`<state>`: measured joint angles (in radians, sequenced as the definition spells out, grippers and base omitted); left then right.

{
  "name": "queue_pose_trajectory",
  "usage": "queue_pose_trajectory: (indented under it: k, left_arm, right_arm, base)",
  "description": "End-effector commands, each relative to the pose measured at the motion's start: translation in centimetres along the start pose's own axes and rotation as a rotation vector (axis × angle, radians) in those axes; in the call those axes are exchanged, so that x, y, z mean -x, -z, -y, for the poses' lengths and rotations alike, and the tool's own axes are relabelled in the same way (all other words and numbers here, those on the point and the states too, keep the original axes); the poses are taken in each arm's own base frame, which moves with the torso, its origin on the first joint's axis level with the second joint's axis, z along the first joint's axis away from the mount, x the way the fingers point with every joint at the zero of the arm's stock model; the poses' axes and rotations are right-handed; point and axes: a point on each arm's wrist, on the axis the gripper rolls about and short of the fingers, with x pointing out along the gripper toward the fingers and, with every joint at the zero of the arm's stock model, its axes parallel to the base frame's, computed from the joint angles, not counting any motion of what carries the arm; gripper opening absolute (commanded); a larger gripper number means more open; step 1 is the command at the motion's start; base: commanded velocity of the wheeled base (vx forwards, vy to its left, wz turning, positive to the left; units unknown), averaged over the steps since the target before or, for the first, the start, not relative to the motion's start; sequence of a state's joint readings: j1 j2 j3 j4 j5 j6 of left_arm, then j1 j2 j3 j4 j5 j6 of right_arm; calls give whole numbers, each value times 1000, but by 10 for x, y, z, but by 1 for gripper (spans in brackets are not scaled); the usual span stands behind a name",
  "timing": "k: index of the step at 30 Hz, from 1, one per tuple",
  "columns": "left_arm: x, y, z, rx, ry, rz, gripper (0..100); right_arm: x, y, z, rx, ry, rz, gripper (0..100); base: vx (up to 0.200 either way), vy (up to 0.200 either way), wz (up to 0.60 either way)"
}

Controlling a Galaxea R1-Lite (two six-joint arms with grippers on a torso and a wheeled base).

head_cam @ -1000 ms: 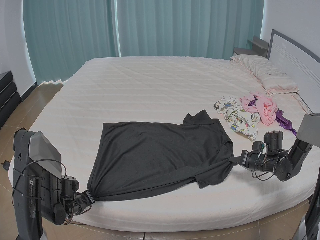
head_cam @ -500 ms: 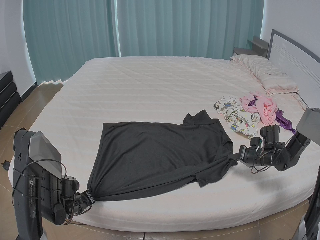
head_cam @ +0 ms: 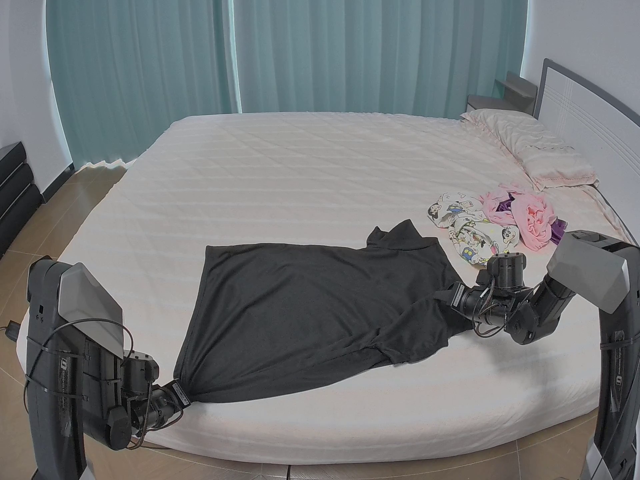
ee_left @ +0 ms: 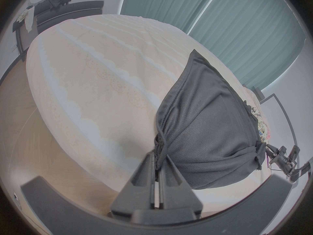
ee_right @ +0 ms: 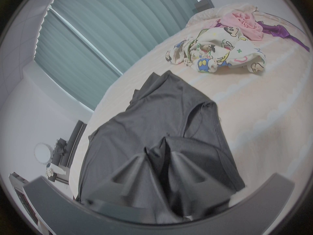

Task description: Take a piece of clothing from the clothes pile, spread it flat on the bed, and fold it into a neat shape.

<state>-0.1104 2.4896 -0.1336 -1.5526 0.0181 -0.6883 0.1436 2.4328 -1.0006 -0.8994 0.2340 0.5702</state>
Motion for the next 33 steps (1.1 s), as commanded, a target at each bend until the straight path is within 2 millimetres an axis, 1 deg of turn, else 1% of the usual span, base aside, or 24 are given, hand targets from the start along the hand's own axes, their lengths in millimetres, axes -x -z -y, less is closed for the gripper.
queue_pose_trajectory:
  k: [1, 3, 6, 9, 13, 14, 15, 17, 20, 27, 31, 33]
  left_arm:
    - [0, -1, 1, 1, 10, 13, 0]
    - [0, -1, 1, 1, 10, 13, 0]
    - [0, -1, 1, 1, 10, 13, 0]
    - [0, -1, 1, 1, 11, 12, 0]
    - [0, -1, 1, 1, 11, 12, 0]
    - [0, -1, 1, 1, 11, 12, 0]
    - [0, -1, 1, 1, 10, 11, 0]
    - [0, -1, 1, 1, 11, 12, 0]
    - [0, -1, 1, 1, 10, 11, 0]
    - [0, -1, 1, 1, 11, 12, 0]
    - [0, -1, 1, 1, 12, 13, 0]
    - [0, -1, 1, 1, 11, 14, 0]
  right_arm:
    - [-10, 12, 10, -25, 11, 7, 100]
    - [-7, 10, 12, -29, 14, 11, 100]
    - [7, -1, 16, -43, 14, 37, 100]
    - [24, -4, 17, -51, -17, 20, 100]
    - [46, 4, 21, -9, -149, -36, 100]
    - [46, 6, 21, -1, -154, -39, 100]
    - [50, 11, 24, 42, -169, -54, 100]
    - [51, 18, 24, 94, -175, -77, 100]
    - [51, 24, 25, 125, -179, -99, 100]
    - [40, 44, 32, 197, -173, -158, 100]
    - [35, 49, 29, 216, -181, -169, 100]
    - [32, 50, 24, 228, -195, -169, 100]
  base:
    - [0, 0, 0]
    - [0, 0, 0]
    - [0, 0, 0]
    - [0, 0, 0]
    - [0, 0, 0]
    - [0, 0, 0]
    - [0, 0, 0]
    - [0, 0, 0]
    - [0, 0, 0]
    - [0, 0, 0]
    - [0, 0, 0]
    - [0, 0, 0]
